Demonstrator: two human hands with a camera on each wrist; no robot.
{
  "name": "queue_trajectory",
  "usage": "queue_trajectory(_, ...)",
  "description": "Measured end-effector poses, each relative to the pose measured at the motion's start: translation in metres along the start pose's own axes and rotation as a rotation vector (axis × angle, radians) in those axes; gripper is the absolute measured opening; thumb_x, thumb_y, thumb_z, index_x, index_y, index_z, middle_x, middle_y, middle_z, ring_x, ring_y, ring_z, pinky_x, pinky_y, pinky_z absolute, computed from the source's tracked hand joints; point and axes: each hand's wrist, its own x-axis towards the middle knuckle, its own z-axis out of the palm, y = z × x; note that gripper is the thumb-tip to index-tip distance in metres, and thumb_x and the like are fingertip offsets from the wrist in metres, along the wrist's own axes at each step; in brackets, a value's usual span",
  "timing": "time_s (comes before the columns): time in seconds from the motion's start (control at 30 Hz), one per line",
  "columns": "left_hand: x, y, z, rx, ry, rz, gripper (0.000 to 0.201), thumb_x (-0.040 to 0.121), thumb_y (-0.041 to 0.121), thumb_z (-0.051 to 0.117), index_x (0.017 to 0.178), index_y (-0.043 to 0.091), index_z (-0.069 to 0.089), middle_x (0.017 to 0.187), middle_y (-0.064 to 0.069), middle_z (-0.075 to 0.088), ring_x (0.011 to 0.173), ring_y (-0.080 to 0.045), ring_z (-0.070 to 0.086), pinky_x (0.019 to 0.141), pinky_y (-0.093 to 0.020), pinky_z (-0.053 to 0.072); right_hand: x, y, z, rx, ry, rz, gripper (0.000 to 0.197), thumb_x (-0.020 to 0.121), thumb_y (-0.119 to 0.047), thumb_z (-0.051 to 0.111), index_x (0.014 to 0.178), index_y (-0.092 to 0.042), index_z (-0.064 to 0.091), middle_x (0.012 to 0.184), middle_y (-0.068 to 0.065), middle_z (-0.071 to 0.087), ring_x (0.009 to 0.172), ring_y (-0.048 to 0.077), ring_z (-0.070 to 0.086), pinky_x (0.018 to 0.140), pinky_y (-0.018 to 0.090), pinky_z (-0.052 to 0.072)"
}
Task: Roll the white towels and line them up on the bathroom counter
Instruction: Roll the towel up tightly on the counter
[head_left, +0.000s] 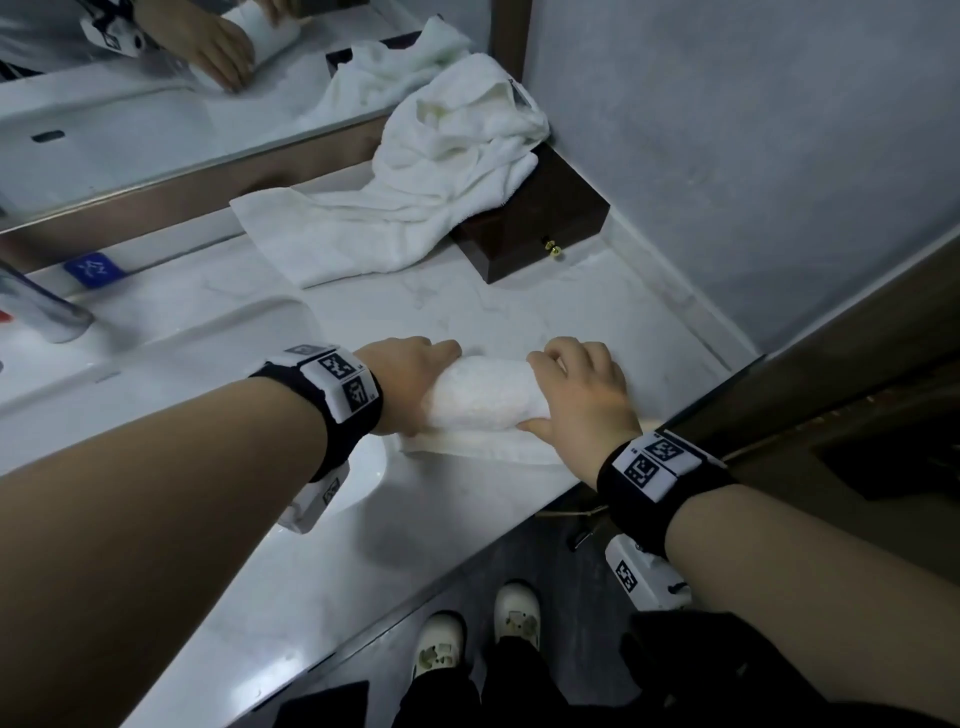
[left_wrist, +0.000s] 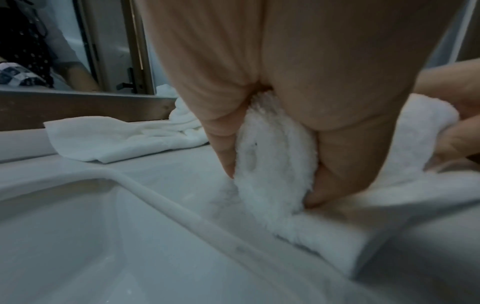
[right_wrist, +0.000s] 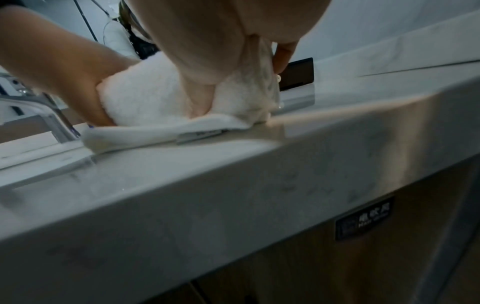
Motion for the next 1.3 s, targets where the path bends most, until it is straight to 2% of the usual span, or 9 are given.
queue_trajectory(0.2,-0.001,-0.006,0.011,0.079,0.083,0.067,0.073,0.07,0.014,0.067,0.132,0.029,0.03,0.112,0.002,0.044,0.092,-0.021,0.046,0.08,-0.04,0.052,-0.01,-0.007,0.005,-0.012,0.017,0.024,0.07,0.053,-0.04,0.089,0.112,-0.013,0.061,0.117,0.003,0.06,0.096,0.032,0.055,0.075,0.043,0.049)
queue_trajectory(0.33,-0.008,-0.007,0.021,0.147,0.153,0.106,0.072,0.076,0.019,0.066,0.136,0.025,0.027,0.119,0.0,0.04,0.095,-0.021,0.04,0.085,-0.041,0.05,-0.017,-0.007,0.003,0.012,-0.023,0.025,0.073,0.06,-0.041,0.084,0.122,-0.016,0.054,0.128,-0.002,0.052,0.107,0.028,0.05,0.085,0.043,0.047)
queue_trajectory(0.5,-0.017,-0.006,0.03,0.27,0.237,0.132,0.075,0.078,0.023,0.068,0.139,0.016,0.024,0.124,-0.004,0.036,0.1,-0.025,0.042,0.086,-0.039,0.049,-0.023,-0.01,-0.002,0.104,-0.093,0.076,0.078,0.079,-0.067,0.049,0.144,-0.026,0.034,0.15,-0.008,0.033,0.133,0.022,0.031,0.108,0.043,0.03)
queue_trajectory(0.67,-0.022,-0.008,0.04,0.273,0.333,0.178,0.079,0.076,0.03,0.067,0.14,0.012,0.024,0.126,-0.006,0.036,0.102,-0.026,0.042,0.092,-0.036,0.043,-0.018,-0.013,-0.012,0.2,-0.139,0.138,0.054,0.098,-0.051,0.024,0.15,-0.035,0.023,0.155,-0.01,0.027,0.137,0.019,0.024,0.111,0.042,0.023)
queue_trajectory(0.87,-0.036,-0.007,0.05,0.254,0.463,0.258,0.078,0.067,0.034,0.062,0.136,0.002,0.04,0.121,-0.012,0.047,0.096,-0.032,0.046,0.095,-0.046,0.04,0.012,-0.007,-0.045,0.1,-0.56,0.124,0.066,0.089,-0.066,0.042,0.147,-0.045,0.019,0.153,-0.008,0.029,0.135,0.026,0.03,0.108,0.048,0.025)
queue_trajectory(1.07,-0.051,-0.004,0.064,0.166,0.604,0.32,0.067,0.069,0.026,0.06,0.13,0.001,0.048,0.124,-0.017,0.054,0.109,-0.041,0.052,0.101,-0.06,0.037,0.021,-0.023,-0.049,0.01,-0.734,0.118,0.072,0.071,-0.066,0.064,0.132,-0.033,0.043,0.129,0.001,0.043,0.12,0.027,0.038,0.1,0.048,0.037)
queue_trajectory(1.13,-0.056,-0.002,0.067,0.143,0.56,0.308,0.072,0.072,0.03,0.059,0.135,0.006,0.034,0.134,-0.017,0.049,0.123,-0.044,0.046,0.105,-0.06,0.036,0.014,-0.027,-0.042,-0.05,-0.696,0.114,0.072,0.069,-0.069,0.064,0.125,-0.027,0.046,0.123,0.001,0.044,0.114,0.027,0.041,0.097,0.046,0.037)
queue_trajectory(1.23,-0.059,-0.002,0.065,0.201,0.392,0.223,0.083,0.079,0.047,0.049,0.144,0.015,0.009,0.149,-0.011,0.029,0.141,-0.038,0.025,0.115,-0.059,0.02,0.003,-0.03,-0.032,-0.116,-0.576,0.093,0.07,0.068,-0.072,0.062,0.117,-0.024,0.048,0.115,0.001,0.045,0.106,0.026,0.042,0.091,0.044,0.035)
queue_trajectory(1.3,-0.057,0.002,0.062,0.243,0.354,0.188,0.085,0.082,0.053,0.051,0.147,0.015,0.01,0.147,-0.007,0.03,0.139,-0.033,0.026,0.116,-0.058,0.015,-0.005,-0.033,-0.027,-0.152,-0.495,0.084,0.068,0.068,-0.072,0.061,0.114,-0.024,0.047,0.112,0.0,0.043,0.102,0.025,0.041,0.085,0.041,0.033)
